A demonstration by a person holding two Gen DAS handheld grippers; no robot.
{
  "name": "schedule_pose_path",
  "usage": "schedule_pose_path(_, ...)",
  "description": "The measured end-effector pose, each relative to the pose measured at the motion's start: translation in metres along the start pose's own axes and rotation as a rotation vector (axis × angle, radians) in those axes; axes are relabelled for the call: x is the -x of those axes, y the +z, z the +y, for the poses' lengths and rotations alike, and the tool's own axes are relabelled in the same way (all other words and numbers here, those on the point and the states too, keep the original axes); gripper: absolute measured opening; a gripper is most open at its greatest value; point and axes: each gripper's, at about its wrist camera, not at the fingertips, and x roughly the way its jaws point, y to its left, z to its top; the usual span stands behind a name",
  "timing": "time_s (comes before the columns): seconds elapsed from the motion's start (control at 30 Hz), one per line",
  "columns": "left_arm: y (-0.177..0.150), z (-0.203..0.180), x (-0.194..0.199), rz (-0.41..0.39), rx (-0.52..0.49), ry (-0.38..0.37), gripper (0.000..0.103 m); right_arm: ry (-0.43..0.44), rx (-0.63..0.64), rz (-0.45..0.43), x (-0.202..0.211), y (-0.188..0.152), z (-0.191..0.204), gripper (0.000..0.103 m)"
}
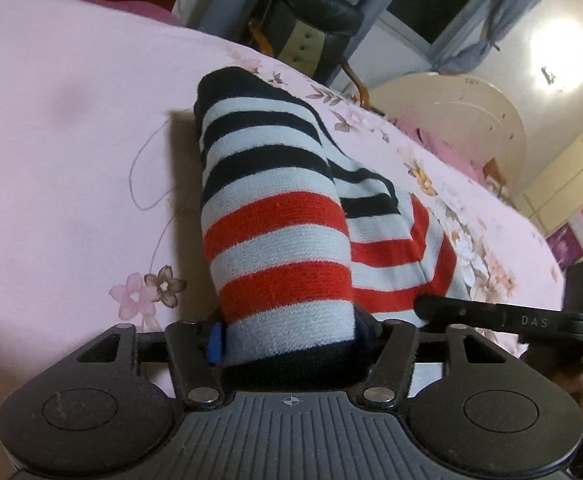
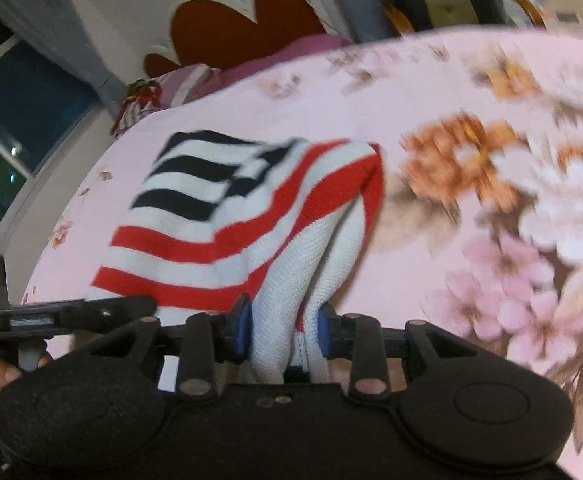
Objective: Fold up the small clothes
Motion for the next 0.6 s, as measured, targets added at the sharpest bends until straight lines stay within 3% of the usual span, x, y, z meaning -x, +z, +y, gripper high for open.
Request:
schedule_pose_path(0.1,-0.006,0.011,-0.003,-0.013,0.014,-0.033,0.068,0.041,-0.089,-0.006,-0.003,-0.002,-0.011,0.032)
schedule_pose_path(0.23,-0.005,0.018,0.000,-0.012,0.036,-0.071,0.073,0.050,-0.112,-0.004,-0.003,-0.004,-0.016,0.036)
schedule_pose_path(0.3,-0.004,0.017,0.013,-0.029,0.026,-0.035,0.084,0.046,-0.138,0.004,0.005,-0.001,-0.019,0.045)
schedule_pose_path(0.37,-0.004,0.014,0.035,-0.077,-0.026,0.016,0.084,0.018,-0.122,-0.034,0.021,0.002,-0.019,0.042)
schedule_pose_path(0.43,-0.003,0.006,0.052,-0.132,-0.086,0.059,0.082,-0.016,-0.054,-0.074,0.040,0.008,-0.013,0.030)
schedule_pose_path(0.47,0.001,-0.001,0.057,-0.159,-0.120,0.064,0.072,-0.021,-0.015,-0.086,0.046,0.011,-0.007,0.022)
schedule_pose_path(0.5,0.004,-0.009,0.060,-0.172,-0.148,0.051,0.063,-0.029,0.038,-0.098,0.053,0.013,0.003,0.022)
schedule_pose_path(0.6,0.007,-0.042,0.054,-0.176,-0.269,0.056,0.063,-0.041,0.170,-0.099,0.053,0.016,0.030,0.022)
